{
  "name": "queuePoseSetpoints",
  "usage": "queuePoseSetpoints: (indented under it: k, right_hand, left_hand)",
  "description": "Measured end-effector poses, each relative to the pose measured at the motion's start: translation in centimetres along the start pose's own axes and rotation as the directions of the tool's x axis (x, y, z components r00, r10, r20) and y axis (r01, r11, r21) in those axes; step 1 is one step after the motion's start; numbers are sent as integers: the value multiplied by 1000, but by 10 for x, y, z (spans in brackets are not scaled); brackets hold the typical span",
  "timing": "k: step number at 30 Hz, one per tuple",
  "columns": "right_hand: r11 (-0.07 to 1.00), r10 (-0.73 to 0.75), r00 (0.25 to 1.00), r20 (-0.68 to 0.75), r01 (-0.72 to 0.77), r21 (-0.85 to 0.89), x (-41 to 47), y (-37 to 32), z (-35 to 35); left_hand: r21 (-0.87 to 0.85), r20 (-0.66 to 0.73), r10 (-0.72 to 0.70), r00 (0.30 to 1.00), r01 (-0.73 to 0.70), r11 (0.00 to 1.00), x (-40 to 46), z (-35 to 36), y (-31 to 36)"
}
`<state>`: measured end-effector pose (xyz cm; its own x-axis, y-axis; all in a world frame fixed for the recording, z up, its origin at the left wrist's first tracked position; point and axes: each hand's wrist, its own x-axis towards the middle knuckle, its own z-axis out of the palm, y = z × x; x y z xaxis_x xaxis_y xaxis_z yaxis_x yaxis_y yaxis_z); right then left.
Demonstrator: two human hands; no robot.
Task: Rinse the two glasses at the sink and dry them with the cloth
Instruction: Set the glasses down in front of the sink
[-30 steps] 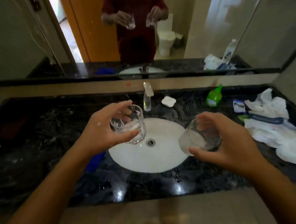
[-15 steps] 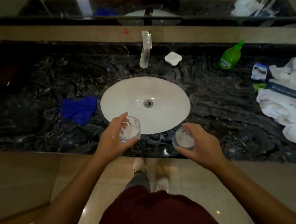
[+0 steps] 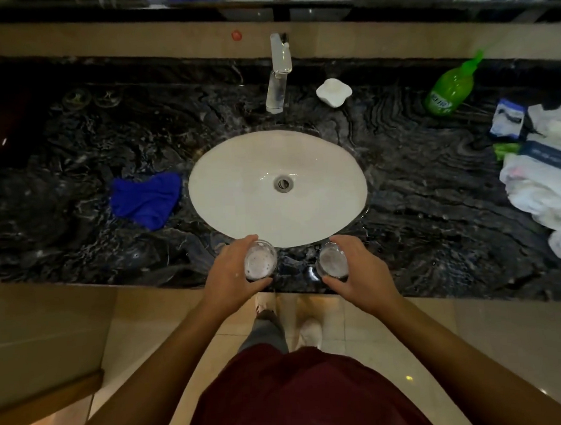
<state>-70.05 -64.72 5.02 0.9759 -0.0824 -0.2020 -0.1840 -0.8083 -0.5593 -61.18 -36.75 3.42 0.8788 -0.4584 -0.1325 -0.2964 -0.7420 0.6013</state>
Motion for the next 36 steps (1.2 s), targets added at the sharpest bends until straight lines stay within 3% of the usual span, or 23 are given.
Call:
queuePoseSetpoints:
  k: [11,19,23,25,29,33,36]
  right_hand:
    - [998,-45,999,12,46,-43,-2,3,13]
    - [999,-10,1000,-1,10,45,-2,6,17]
    - [991,-8,998,59,0,131,-2,10,5]
    - [988,23,999,-29,-19,156,-2,18,-8]
    - [990,141,968,-207,-141,17,-3,62,-20]
    - [936,223,951,-215,-270,-223,-9,113,-8]
    - [908,263,944,-201,-312,-279,-16,132,0]
  left_hand:
    - [20,21,18,1000,-18,1000,-2,6,0]
    - [13,48,41,998,-41,999,-2,7,0]
    - [31,48,99,994,-101,994,4,-1,10]
    - [35,-3,167,986,-166,985,10,-7,23]
    - [32,24,252,968,-252,967,25,1,54]
    - [-20,102,253,962,-252,968,33,37,80]
    - [-64,189,204,961,-195,979,38,61,95]
